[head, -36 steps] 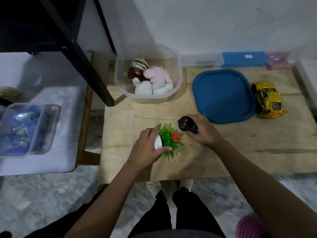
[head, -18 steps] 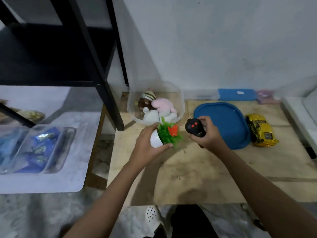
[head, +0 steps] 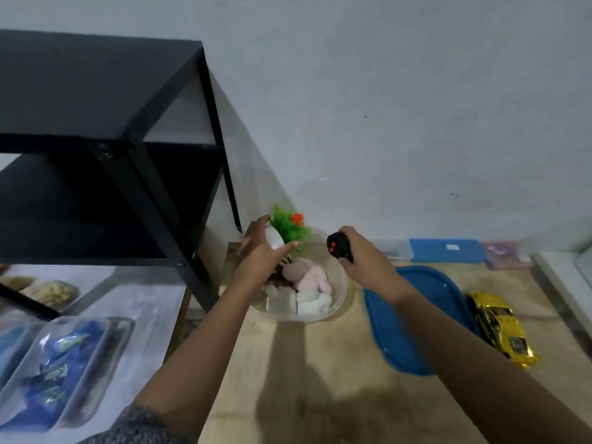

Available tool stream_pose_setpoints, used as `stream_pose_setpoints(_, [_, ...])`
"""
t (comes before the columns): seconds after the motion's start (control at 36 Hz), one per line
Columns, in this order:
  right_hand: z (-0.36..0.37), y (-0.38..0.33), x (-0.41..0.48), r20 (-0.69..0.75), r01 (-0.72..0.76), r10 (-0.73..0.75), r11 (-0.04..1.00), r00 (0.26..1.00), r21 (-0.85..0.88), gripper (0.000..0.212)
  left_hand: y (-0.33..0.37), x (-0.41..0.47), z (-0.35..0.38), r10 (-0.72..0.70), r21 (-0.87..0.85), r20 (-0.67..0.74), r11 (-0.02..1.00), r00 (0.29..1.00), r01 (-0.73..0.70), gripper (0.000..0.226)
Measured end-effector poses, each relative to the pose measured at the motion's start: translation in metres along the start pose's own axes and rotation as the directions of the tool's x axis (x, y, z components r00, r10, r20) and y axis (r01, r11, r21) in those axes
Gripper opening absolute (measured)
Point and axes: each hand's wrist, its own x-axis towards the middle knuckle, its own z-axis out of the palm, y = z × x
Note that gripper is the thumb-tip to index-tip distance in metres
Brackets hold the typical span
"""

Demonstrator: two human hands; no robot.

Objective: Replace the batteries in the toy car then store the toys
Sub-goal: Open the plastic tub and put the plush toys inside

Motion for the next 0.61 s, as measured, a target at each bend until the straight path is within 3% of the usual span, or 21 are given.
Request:
stream_pose_setpoints(0.11, [0.017,-0.006,0.018,0.089,0.060,-0.041,0.974,0.995,-0.219,0.047,-0.010,0.021,0.013,-0.097,0.179,0.093,0.981,0.991,0.079,0.076])
stream_pose_setpoints(0.19, [0.032,-0.006,0.027,0.090,0.044,-0.023,0.970,0.996,-0.241,0.045,-0.022,0.026,0.022,-0.106,0.273,0.159,0.960,0.982,0.060,0.075])
stream_pose_setpoints(0.28, [0.042,-0.005,0.036,0.085,0.040,-0.021,0.975,0.996,-0.220,0.051,-0.028,0.028,0.025,-0.069,0.406,0.133,0.914,0.989,0.009,0.067])
stream_pose_setpoints(0.44, [0.067,-0.003,0.050,0.073,0.123,-0.108,0.958,0.991,-0.259,0.068,-0.028,0.039,0.030,-0.083,0.409,0.162,0.912,0.983,0.010,0.058])
stream_pose_setpoints(0.61, [0.083,-0.009,0.053,0.221,-0.006,0.025,0.996,0.975,-0.087,0.071,-0.027,0.037,0.031,-0.140,0.399,0.236,0.916,0.962,0.035,0.063])
